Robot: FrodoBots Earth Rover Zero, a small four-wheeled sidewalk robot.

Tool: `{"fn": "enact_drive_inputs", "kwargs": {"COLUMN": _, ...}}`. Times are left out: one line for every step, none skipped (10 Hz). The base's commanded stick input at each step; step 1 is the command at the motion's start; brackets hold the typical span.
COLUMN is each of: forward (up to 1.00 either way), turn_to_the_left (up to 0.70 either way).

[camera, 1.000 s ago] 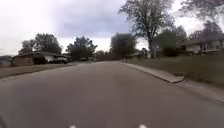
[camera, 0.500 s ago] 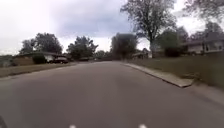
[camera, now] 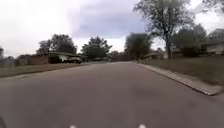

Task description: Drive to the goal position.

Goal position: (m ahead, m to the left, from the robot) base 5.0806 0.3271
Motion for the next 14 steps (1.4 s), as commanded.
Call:
{"fn": "enact_drive_inputs", "kwargs": {"forward": 0.70, "turn_to_the_left": 0.00}}
{"fn": "enact_drive_inputs", "kwargs": {"forward": 0.70, "turn_to_the_left": 0.00}}
{"fn": "enact_drive_inputs", "kwargs": {"forward": 0.70, "turn_to_the_left": 0.00}}
{"fn": "enact_drive_inputs", "kwargs": {"forward": 0.70, "turn_to_the_left": 0.00}}
{"fn": "enact_drive_inputs", "kwargs": {"forward": 0.70, "turn_to_the_left": 0.00}}
{"fn": "enact_drive_inputs", "kwargs": {"forward": 0.70, "turn_to_the_left": 0.00}}
{"fn": "enact_drive_inputs", "kwargs": {"forward": 0.70, "turn_to_the_left": 0.00}}
{"fn": "enact_drive_inputs", "kwargs": {"forward": 0.70, "turn_to_the_left": 0.00}}
{"fn": "enact_drive_inputs", "kwargs": {"forward": 0.70, "turn_to_the_left": 0.00}}
{"fn": "enact_drive_inputs", "kwargs": {"forward": 0.70, "turn_to_the_left": 0.00}}
{"fn": "enact_drive_inputs", "kwargs": {"forward": 0.70, "turn_to_the_left": 0.00}}
{"fn": "enact_drive_inputs", "kwargs": {"forward": 0.70, "turn_to_the_left": 0.00}}
{"fn": "enact_drive_inputs", "kwargs": {"forward": 0.70, "turn_to_the_left": 0.00}}
{"fn": "enact_drive_inputs", "kwargs": {"forward": 0.70, "turn_to_the_left": 0.00}}
